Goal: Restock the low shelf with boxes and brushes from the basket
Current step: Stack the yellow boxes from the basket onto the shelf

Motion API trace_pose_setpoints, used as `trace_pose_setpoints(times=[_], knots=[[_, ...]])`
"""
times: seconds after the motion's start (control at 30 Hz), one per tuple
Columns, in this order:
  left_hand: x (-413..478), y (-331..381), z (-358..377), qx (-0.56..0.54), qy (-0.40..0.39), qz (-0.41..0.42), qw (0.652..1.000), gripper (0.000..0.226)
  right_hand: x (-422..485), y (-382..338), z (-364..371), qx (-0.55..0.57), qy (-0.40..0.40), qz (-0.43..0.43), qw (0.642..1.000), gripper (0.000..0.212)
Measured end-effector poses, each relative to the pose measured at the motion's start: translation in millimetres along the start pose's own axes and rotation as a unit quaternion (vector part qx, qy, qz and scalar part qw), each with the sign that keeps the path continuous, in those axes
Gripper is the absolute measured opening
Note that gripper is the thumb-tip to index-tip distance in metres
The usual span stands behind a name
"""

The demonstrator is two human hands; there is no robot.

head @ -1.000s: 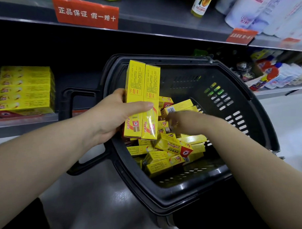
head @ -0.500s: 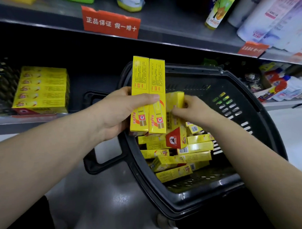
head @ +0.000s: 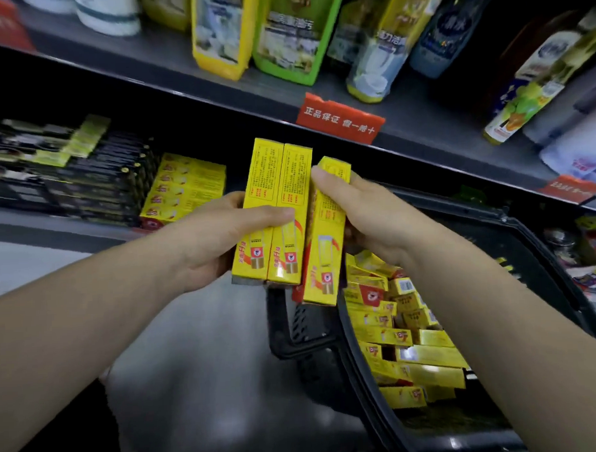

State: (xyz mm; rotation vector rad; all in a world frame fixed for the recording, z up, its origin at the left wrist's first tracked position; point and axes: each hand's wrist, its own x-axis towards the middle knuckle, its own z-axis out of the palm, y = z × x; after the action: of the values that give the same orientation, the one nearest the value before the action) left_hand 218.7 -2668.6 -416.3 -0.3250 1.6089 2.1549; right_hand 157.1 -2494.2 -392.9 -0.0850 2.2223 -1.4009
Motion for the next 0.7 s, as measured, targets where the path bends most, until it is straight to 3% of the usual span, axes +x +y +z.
trace_pose_setpoints(times=[0.1,0.17,0.23,0.37,0.53,0.6,0.7], knots=[[-6.1,1.4,-35.6,-0.015,0.036,0.002,0.999,0.045,27.6,-15.2,22.2,0.007,0.002,0.001,1.000,0.059],[-6.3,-1.1,-62.2,-0.015,0.100,0.001,0.995,0.049,47.2,-21.7,35.5,0.026,0.018,0.007,0.999,0.044],[-5.7,-4.7,-88.5,-0.014,0.168,-0.001,0.986,0.053,68.1,-25.0,45.6,0.015,0.044,0.005,0.999,0.043],[-5.8,-11.2,-134.0,-0.026,0.261,0.002,0.965,0.037,113.8,-19.0,63.8,0.041,0.062,0.024,0.997,0.044],[-6.4,-18.3,-175.5,-0.061,0.333,-0.005,0.941,0.055,167.4,2.0,84.9,0.094,0.057,0.117,0.987,0.040],[-7.4,-20.1,-185.3,-0.068,0.343,-0.008,0.937,0.057,186.0,7.1,92.4,0.108,0.044,0.154,0.981,0.047],[-7.1,-19.8,-193.8,-0.078,0.346,-0.005,0.935,0.052,209.3,7.3,102.0,0.110,0.026,0.175,0.978,0.028]])
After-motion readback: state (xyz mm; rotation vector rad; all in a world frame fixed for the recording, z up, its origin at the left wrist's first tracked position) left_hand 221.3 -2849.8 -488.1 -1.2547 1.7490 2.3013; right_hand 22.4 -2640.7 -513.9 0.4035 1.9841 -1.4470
